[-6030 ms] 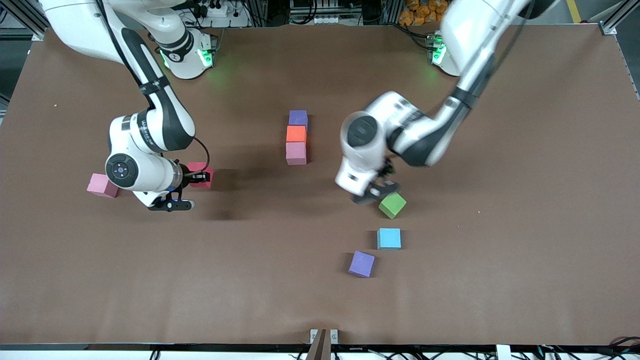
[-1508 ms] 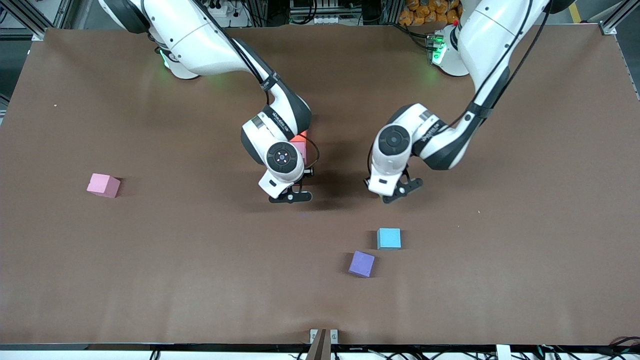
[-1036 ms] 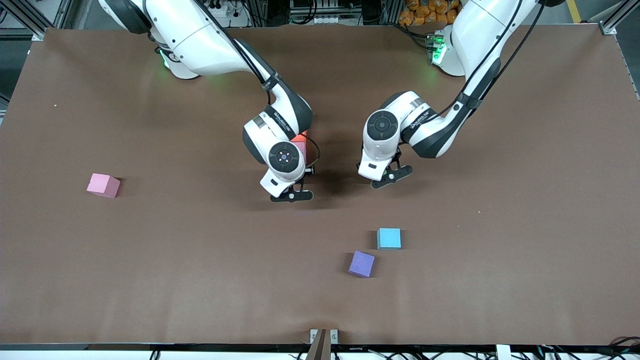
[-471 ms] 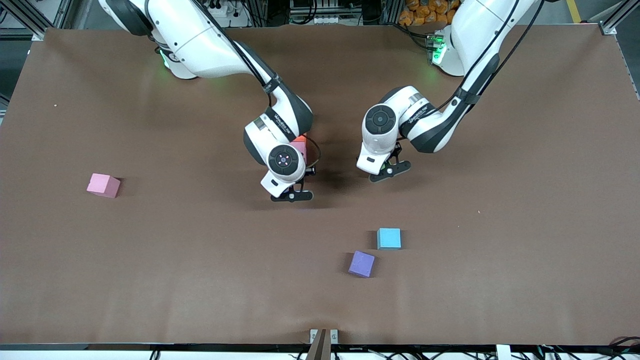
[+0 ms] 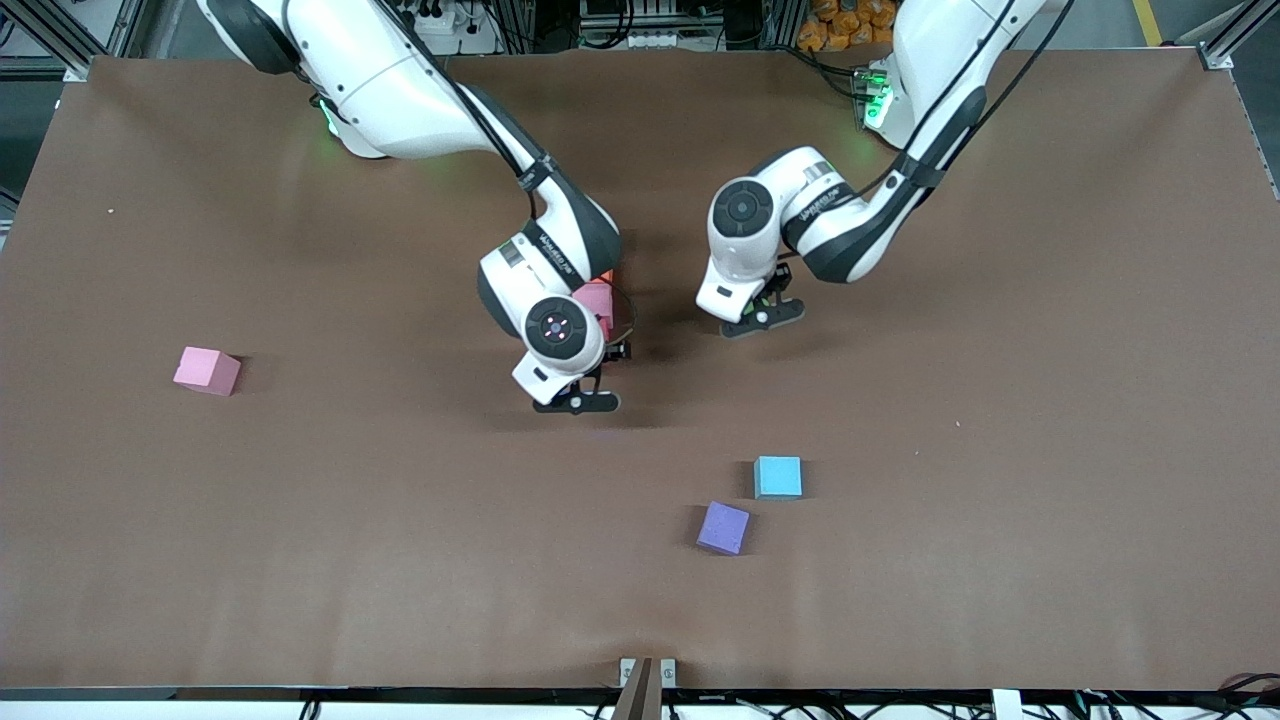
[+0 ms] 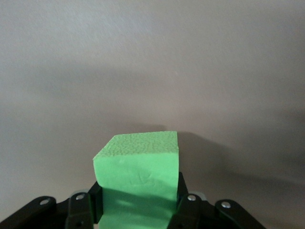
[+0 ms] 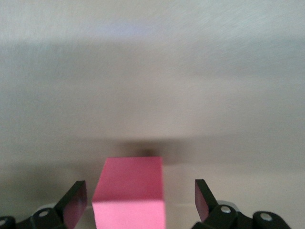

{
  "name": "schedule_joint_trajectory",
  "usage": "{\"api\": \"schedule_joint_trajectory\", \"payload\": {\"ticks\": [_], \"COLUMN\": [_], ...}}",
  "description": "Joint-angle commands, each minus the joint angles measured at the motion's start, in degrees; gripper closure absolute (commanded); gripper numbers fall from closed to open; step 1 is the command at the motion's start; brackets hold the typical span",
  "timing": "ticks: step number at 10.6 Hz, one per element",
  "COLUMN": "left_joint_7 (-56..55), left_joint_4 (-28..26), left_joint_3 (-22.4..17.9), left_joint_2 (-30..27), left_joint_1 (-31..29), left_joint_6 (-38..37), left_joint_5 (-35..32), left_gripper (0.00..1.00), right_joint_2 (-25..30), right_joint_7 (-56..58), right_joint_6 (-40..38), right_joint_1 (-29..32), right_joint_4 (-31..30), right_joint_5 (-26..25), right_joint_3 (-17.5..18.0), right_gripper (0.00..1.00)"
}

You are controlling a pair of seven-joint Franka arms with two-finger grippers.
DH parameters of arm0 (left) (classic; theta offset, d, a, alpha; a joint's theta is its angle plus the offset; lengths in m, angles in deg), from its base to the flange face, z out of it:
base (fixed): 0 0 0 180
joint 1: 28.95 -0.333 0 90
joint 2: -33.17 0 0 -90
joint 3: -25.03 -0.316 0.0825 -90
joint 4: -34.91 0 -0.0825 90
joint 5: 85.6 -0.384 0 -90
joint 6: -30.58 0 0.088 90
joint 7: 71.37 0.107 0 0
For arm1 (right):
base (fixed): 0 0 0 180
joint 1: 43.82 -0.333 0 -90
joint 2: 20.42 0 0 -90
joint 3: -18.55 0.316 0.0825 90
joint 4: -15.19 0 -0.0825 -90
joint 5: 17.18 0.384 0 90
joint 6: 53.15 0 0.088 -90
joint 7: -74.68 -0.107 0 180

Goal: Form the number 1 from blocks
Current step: 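Carry the green cube toward the purple cube while the right gripper withdraws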

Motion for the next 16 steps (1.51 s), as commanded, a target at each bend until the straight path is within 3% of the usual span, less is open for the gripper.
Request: {"api": "schedule_joint_trajectory", "payload": {"ticks": [1,6,8,9,13,16], "left_joint_7": [-0.8,-11.7,-15.8,-16.7,-18.5,-17.6], "left_joint_4": [-3.9,-2.9,-0.5,1.6,12.9,16.5], "left_joint_3": [4.2,18.9,19.4,18.3,5.6,-1.0], "left_joint_2": [-3.5,-2.2,0.0,3.2,10.3,13.6], "left_joint_1": [-0.8,1.7,10.1,14.8,31.2,35.7], "left_joint_6": [0.4,0.4,0.4,0.5,0.4,0.4], "left_joint_5": [-0.3,-0.4,-0.7,-1.5,-2.6,-3.0], "left_gripper": [1.0,1.0,1.0,1.0,1.0,1.0], "right_joint_2": [2.0,9.6,12.1,12.9,17.9,21.3], "right_joint_7": [0.0,0.4,0.5,0.5,4.8,7.2], "right_joint_6": [-8.1,-18.3,-19.7,-20.4,-22.0,-23.5], "right_joint_1": [4.2,15.3,17.8,19.1,22.9,25.7], "right_joint_4": [3.9,3.8,3.6,3.6,3.5,3.5], "right_joint_5": [1.1,0.5,0.3,0.2,-0.6,-2.2], "right_joint_3": [0.5,0.1,0.0,0.0,-0.1,-0.2], "right_gripper": [0.0,0.0,0.0,0.0,0.0,0.0]}}
